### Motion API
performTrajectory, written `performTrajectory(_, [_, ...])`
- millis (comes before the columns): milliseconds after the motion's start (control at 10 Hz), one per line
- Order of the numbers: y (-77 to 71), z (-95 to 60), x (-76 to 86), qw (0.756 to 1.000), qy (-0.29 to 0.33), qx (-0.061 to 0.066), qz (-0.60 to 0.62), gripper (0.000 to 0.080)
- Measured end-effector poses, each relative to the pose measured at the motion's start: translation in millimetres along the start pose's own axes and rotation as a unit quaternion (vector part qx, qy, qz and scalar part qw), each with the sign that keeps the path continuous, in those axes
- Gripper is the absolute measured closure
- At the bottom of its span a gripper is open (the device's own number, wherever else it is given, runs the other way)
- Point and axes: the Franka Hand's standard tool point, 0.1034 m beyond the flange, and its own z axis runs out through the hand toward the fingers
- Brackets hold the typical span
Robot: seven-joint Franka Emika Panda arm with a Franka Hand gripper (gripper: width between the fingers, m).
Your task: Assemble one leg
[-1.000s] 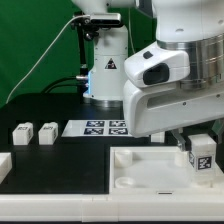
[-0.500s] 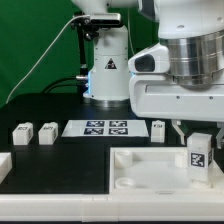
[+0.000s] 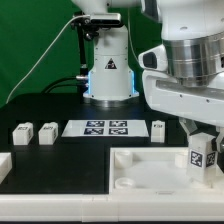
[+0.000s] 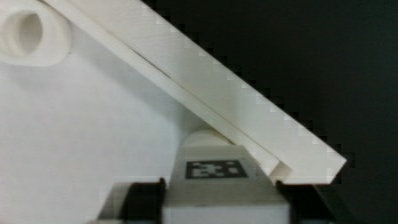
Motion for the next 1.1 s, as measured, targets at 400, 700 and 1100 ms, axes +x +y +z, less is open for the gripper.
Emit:
performTrajectory(400, [3.1,1.2,0.2,0.979,-0.012,-0.032,-0.199,0.0158])
performTrajectory(700, [-1.1,-0.8,7.5,0.904,-0.009,-0.053,-0.424,0.0151])
performTrajectory(1100, [-2.7,0.2,7.4,0.833,-0.011,-0.050,-0.552,0.0150])
